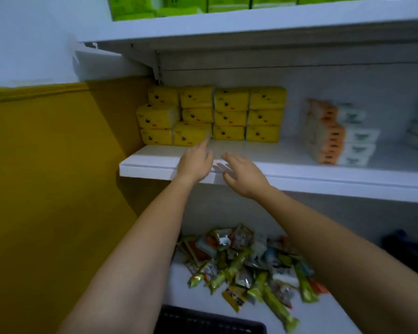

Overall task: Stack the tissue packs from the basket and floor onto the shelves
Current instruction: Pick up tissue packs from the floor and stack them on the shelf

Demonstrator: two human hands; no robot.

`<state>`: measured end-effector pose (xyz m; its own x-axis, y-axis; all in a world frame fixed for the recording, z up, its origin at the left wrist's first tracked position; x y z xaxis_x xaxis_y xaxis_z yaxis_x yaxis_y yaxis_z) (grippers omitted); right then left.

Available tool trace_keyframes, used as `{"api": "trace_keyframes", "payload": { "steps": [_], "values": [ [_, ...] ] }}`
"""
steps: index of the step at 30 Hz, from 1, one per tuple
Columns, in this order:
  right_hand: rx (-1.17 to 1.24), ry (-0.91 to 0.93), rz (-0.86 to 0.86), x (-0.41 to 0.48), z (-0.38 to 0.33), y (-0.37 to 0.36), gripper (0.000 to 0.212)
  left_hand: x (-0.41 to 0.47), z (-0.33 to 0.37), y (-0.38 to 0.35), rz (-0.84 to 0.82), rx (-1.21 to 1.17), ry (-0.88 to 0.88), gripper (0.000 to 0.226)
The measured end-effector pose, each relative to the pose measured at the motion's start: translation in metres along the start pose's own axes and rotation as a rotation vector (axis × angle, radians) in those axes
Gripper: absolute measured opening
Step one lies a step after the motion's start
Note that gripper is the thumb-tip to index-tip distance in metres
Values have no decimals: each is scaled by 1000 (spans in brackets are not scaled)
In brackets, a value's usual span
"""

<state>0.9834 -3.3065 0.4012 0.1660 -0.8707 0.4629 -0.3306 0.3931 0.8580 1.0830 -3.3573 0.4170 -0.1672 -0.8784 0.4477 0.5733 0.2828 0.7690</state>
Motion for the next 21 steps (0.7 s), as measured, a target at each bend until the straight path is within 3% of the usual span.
{"api": "trace_keyframes", "payload": {
  "steps": [5, 13, 21],
  "values": [
    [-91, -162, -12, -114, 69, 47, 53, -75, 104, -71, -176, -17, -249, 50],
    [-279, -580, 68, -352, 202, 141, 52, -200, 305, -185, -342, -123, -628, 50],
    [-337, -1084, 118, -636, 276, 189, 52, -407, 494, -292, -647, -280, -985, 52]
  ]
}}
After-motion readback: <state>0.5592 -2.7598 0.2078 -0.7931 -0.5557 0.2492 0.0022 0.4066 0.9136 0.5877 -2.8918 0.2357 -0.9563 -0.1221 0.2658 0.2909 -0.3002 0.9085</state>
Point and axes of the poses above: each hand's wrist, its own x-axis towards the middle knuckle, its own y-axis out of the back of the hand, z = x × y, the point moved 9 cm from there along x, towards the middle knuckle, and after that the axes turned 6 degrees about z, right-handed, at the moved point
